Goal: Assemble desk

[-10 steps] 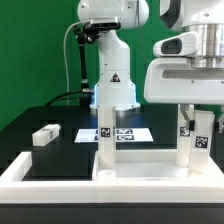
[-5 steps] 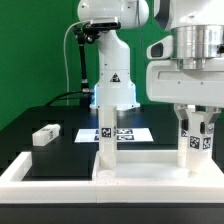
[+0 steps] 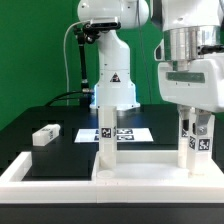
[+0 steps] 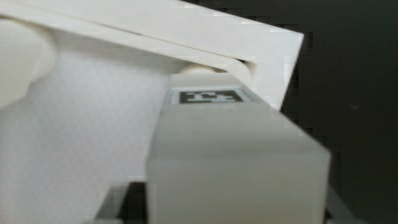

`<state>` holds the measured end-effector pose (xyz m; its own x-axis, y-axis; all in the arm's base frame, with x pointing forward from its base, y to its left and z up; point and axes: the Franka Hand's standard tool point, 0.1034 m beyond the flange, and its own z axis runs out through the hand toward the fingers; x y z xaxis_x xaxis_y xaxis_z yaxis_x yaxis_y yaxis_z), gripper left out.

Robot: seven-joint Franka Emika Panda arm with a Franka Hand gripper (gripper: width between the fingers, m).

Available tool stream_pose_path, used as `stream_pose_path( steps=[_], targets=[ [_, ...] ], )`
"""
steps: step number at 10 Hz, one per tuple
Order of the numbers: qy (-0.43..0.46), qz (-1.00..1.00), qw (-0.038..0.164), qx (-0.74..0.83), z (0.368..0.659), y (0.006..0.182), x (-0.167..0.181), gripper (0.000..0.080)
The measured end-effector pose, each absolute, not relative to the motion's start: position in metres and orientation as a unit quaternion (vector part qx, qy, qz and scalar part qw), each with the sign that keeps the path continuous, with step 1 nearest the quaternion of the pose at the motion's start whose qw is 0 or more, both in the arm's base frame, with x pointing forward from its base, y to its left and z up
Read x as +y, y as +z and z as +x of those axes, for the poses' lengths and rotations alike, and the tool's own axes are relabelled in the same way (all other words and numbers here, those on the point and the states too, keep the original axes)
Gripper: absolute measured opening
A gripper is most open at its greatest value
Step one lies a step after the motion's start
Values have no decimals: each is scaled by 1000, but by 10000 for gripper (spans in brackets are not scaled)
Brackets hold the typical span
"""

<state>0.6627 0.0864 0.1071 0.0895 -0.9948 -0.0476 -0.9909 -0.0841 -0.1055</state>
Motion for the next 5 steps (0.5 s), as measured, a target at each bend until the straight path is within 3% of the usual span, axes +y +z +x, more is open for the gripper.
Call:
stream_pose_path(
  steps=[2, 3, 5],
  targets=[
    [13, -565, 103, 818, 658, 105, 85, 290],
    [12, -537, 118, 835, 654, 105, 87, 290],
    [9, -565, 117, 816, 655, 105, 87, 295]
  ],
)
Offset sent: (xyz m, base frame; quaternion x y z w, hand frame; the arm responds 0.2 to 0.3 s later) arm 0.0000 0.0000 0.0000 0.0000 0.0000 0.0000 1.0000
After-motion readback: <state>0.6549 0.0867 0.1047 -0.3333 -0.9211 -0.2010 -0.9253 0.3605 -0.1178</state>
